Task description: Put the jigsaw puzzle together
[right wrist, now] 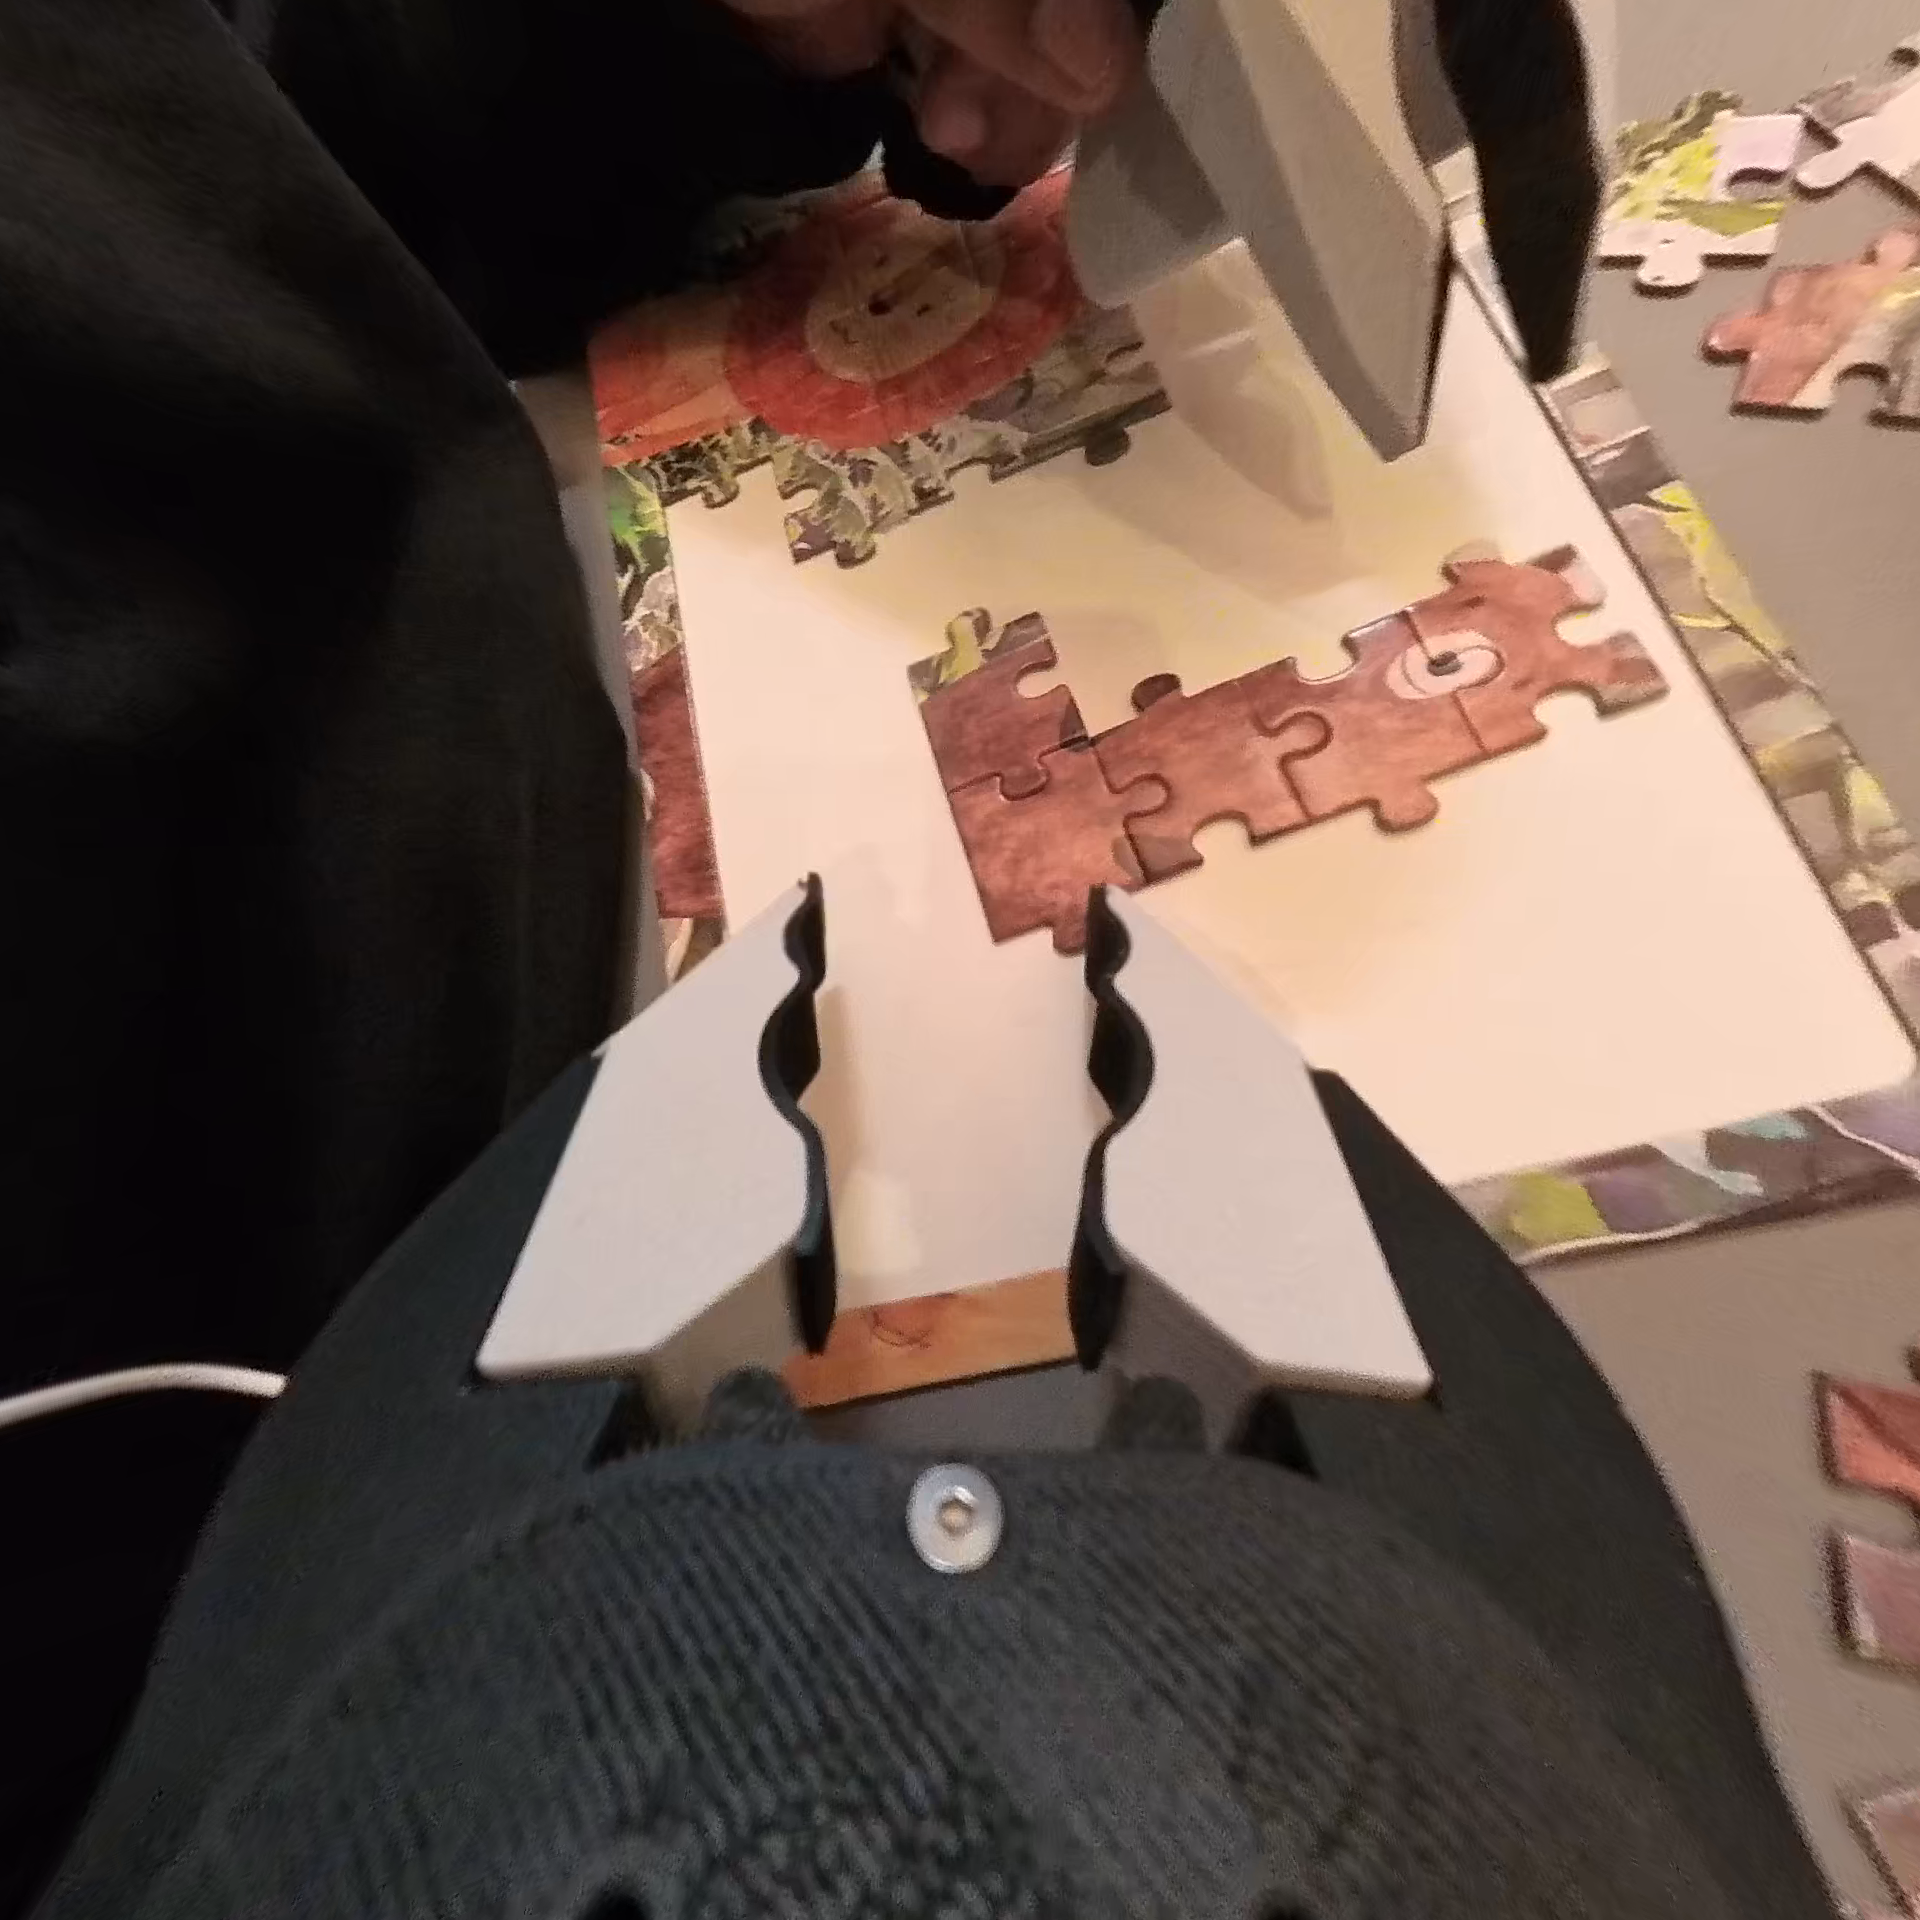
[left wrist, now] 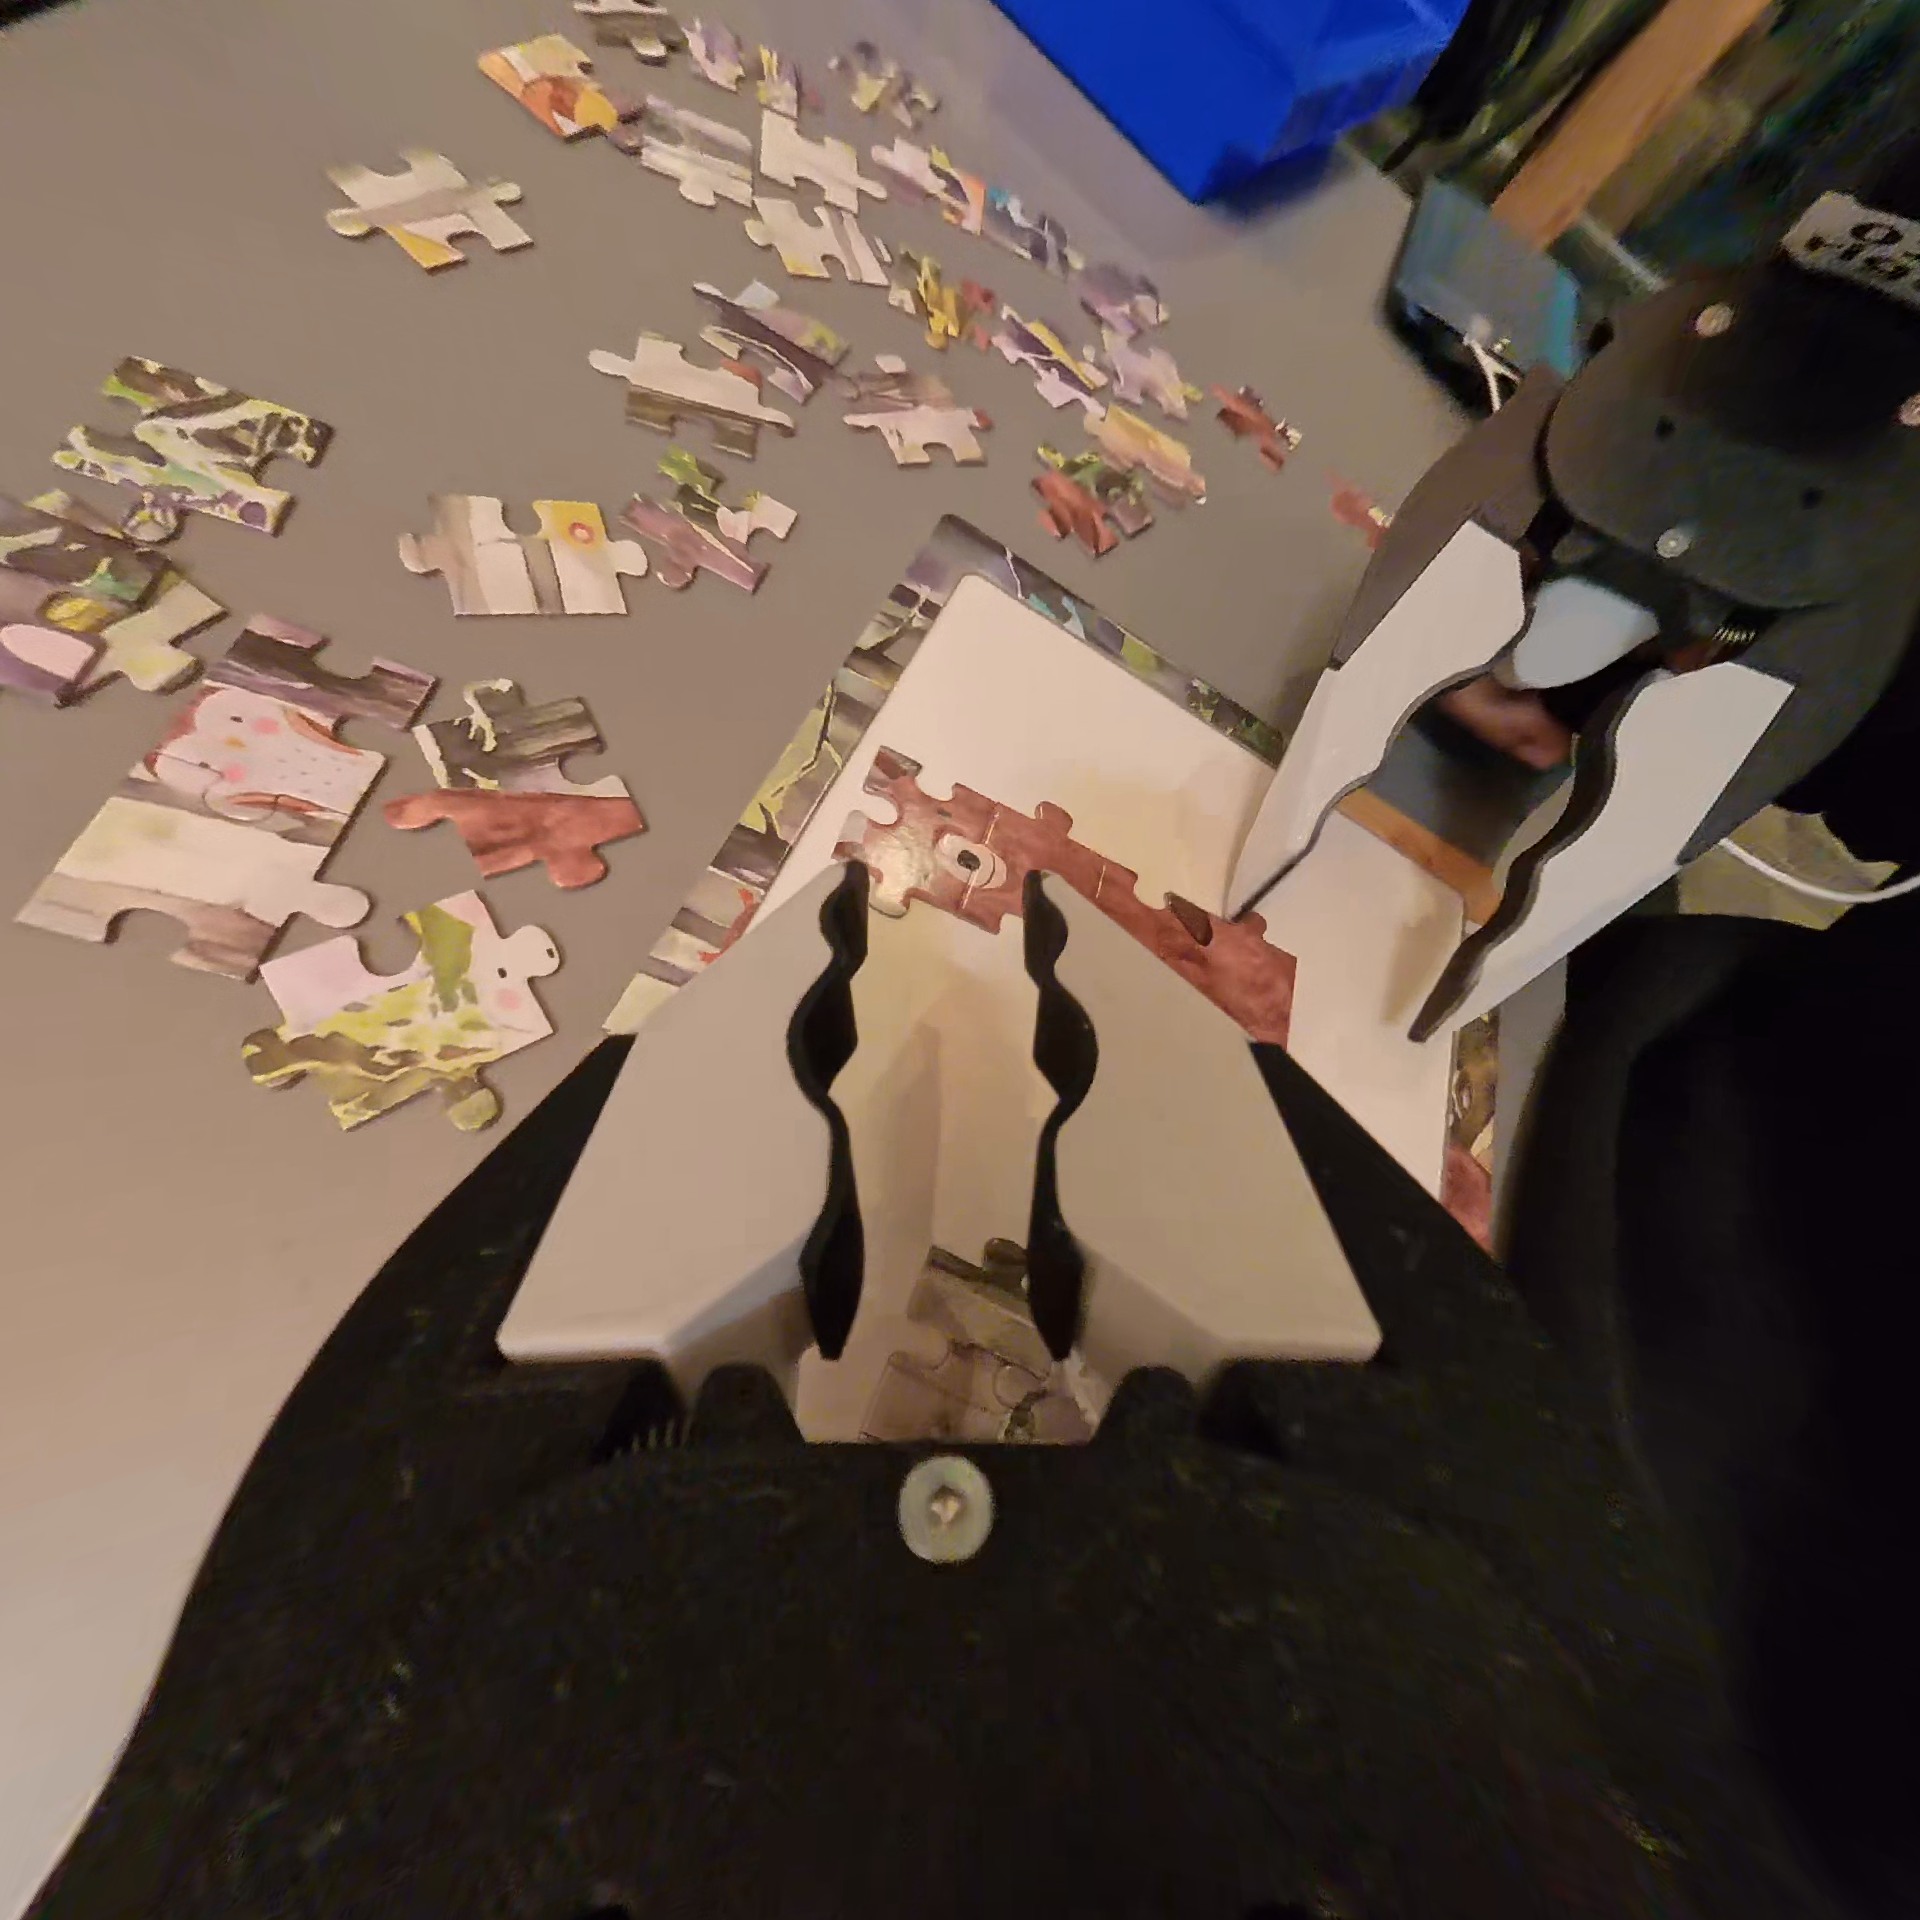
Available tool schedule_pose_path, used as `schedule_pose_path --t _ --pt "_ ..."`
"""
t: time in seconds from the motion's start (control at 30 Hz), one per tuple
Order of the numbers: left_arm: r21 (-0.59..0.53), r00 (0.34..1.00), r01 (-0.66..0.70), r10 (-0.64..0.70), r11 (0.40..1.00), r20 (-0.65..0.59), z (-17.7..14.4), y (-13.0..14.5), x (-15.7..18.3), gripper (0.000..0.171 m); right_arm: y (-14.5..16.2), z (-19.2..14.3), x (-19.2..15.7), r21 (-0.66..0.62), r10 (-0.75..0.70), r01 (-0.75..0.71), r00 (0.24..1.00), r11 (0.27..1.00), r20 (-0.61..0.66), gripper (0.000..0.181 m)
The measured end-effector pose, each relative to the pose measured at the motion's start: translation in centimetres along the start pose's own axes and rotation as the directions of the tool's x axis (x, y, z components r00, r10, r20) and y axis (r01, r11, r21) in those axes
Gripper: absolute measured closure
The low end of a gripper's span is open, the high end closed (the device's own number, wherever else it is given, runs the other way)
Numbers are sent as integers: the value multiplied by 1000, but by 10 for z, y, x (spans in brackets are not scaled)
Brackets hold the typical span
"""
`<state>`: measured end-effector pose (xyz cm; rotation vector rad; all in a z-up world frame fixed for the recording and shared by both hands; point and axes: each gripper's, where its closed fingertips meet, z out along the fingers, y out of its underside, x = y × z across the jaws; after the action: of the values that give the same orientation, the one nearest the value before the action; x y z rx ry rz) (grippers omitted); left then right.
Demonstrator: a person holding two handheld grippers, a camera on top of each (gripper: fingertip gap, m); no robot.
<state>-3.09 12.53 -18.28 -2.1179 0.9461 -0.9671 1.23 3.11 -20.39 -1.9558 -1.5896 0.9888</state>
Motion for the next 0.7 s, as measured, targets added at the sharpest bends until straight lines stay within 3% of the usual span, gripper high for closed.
schedule_pose_path --t 0.13,0.37,0.5,0.6,0.7 --pt "-8 999 -34 35 999 19 2 1 0 144 -6 -6 2 23 -47 47 999 999 -7 132" --pt "43 996 -80 78 996 39 -1 -7 -1 145 -80 -54 63 292 -182 252 952 923 -246 131" --pt "75 981 -143 131 987 144 -12 -11 -16 148 -108 -62 90 405 -196 308 936 861 -294 131" --pt "73 964 -168 148 983 223 -22 -7 -30 150 -103 -57 89 375 -217 325 928 868 -302 128" --pt "143 969 -146 113 979 219 -32 -15 -31 150 -95 -56 91 354 -257 416 873 838 -415 141"
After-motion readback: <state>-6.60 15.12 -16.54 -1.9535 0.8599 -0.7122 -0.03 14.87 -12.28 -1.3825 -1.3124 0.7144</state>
